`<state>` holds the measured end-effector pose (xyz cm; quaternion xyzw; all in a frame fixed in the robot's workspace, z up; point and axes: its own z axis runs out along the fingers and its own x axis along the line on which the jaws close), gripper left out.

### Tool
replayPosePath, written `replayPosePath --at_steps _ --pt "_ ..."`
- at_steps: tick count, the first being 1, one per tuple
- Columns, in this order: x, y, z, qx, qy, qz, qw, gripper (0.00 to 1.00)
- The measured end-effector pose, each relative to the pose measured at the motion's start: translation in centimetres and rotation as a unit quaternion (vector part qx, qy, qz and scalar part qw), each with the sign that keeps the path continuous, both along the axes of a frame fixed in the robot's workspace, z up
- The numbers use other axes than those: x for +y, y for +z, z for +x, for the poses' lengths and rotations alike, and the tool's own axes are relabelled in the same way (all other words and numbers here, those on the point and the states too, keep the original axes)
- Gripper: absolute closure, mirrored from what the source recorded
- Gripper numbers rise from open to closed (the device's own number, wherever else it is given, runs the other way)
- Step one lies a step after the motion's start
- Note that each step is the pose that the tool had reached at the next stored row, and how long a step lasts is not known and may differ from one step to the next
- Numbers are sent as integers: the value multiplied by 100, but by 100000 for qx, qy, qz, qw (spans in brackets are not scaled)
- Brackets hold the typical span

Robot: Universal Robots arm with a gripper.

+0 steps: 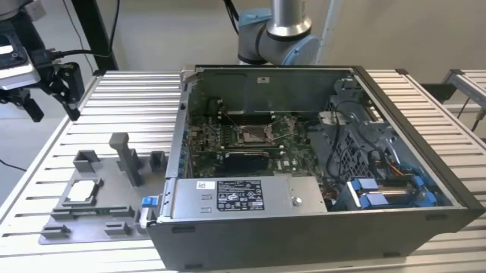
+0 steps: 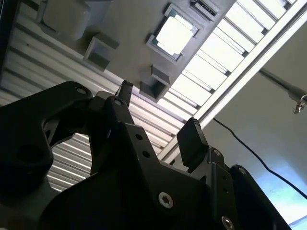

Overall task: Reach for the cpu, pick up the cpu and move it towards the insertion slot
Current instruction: 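Pick up the cpu and move it towards the insertion slot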

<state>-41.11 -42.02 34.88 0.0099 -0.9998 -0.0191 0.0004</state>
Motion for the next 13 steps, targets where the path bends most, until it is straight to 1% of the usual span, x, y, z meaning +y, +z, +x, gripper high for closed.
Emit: replayPosePath --at_steps 6,13 --pt "0 -63 0 3 -4 0 100000 0" --pt "0 -155 0 1 -2 0 100000 0"
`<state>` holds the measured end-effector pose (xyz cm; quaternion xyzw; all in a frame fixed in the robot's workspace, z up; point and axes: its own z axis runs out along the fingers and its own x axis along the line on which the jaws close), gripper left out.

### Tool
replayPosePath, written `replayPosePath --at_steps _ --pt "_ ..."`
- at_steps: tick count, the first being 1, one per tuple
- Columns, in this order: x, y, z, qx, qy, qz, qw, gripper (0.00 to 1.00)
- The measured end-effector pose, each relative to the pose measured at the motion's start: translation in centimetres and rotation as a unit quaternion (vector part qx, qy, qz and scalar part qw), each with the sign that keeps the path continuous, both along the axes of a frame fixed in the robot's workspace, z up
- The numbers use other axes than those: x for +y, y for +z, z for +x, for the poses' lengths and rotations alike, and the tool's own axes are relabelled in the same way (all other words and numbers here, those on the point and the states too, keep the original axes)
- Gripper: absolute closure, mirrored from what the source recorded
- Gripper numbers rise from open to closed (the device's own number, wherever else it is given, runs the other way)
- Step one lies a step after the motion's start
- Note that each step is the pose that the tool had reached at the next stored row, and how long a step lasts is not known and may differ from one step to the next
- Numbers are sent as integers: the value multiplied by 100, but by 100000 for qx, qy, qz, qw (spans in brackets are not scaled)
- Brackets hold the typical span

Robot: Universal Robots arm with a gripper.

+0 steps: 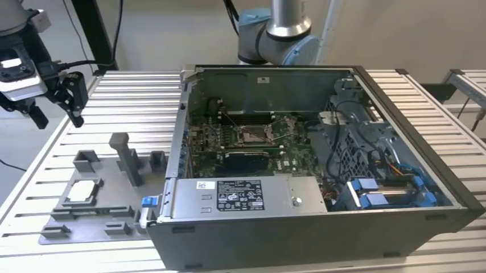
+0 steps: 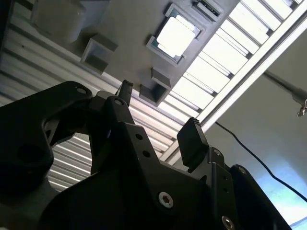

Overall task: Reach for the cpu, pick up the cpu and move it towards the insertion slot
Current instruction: 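Pick up the cpu and move it towards the insertion slot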

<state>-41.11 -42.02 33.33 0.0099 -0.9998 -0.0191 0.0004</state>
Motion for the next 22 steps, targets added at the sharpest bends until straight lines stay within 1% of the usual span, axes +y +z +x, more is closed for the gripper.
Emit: replayPosePath --at_steps 10,20,22 --pt "0 -97 0 2 0 1 100000 0" --pt "0 -134 0 -3 -3 23 100000 0" --pt "0 -154 0 -3 -1 22 100000 0"
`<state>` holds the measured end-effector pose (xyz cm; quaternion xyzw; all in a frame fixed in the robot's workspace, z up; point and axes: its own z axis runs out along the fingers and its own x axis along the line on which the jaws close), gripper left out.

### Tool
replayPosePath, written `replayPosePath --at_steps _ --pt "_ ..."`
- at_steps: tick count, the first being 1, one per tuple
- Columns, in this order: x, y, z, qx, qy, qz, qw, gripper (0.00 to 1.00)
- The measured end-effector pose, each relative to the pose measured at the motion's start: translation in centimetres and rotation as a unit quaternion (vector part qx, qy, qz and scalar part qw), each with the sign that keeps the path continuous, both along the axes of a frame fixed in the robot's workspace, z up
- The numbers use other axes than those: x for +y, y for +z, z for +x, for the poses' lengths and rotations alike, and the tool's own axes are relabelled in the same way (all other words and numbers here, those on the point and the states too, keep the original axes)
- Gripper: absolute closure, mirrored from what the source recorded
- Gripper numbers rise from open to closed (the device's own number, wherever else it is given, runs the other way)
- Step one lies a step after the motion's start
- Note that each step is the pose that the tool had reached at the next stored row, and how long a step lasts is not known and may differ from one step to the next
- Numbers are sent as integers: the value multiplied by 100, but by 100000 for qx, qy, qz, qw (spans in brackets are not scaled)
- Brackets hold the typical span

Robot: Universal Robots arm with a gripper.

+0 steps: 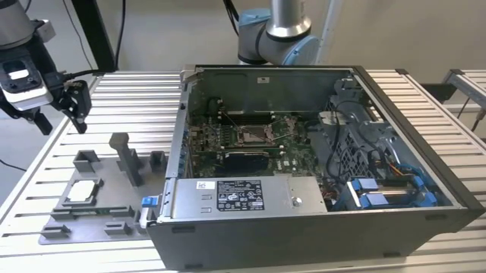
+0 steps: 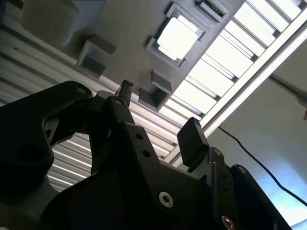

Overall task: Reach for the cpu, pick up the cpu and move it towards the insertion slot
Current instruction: 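Pick up the cpu and move it towards the insertion slot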

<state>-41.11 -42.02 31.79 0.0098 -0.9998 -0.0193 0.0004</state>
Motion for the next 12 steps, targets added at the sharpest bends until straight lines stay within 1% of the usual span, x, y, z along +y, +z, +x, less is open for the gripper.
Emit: replayPosePath --at_steps 4,7,12 --pt "0 -27 0 7 -1 -2 100000 0" --pt "-1 -39 0 79 -1 -7 100000 0" --pt "-2 -71 0 116 0 2 100000 0"
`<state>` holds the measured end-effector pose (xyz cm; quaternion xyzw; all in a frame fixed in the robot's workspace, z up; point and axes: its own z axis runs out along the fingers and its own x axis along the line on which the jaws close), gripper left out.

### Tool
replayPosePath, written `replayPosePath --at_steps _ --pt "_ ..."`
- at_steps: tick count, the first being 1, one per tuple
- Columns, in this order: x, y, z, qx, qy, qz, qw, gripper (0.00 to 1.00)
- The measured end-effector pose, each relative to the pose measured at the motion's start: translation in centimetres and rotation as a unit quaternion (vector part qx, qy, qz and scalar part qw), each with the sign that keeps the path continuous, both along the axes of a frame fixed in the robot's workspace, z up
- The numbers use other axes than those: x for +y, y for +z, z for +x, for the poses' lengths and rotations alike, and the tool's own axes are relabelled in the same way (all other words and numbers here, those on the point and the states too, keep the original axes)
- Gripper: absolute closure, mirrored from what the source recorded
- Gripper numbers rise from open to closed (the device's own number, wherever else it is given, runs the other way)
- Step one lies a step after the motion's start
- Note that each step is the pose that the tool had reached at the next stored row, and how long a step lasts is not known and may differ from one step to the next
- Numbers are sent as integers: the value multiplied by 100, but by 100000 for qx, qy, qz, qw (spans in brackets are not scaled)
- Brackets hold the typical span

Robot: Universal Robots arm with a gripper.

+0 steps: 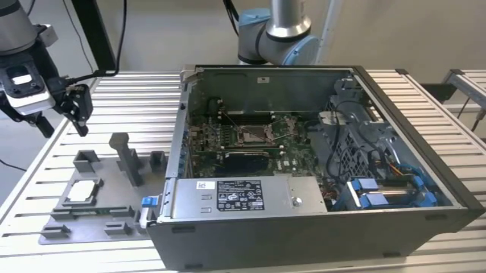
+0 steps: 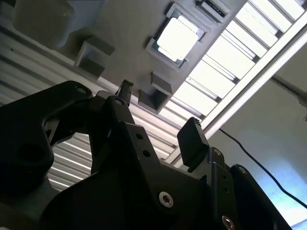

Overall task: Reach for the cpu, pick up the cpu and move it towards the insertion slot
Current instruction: 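Pick up the cpu and move it towards the insertion slot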

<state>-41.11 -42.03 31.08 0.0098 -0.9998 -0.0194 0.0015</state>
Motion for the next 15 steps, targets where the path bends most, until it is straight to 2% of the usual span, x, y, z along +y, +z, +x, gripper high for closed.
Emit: replayPosePath --at_steps 15 --pt "-23 -91 0 376 -1 -5 99999 0"
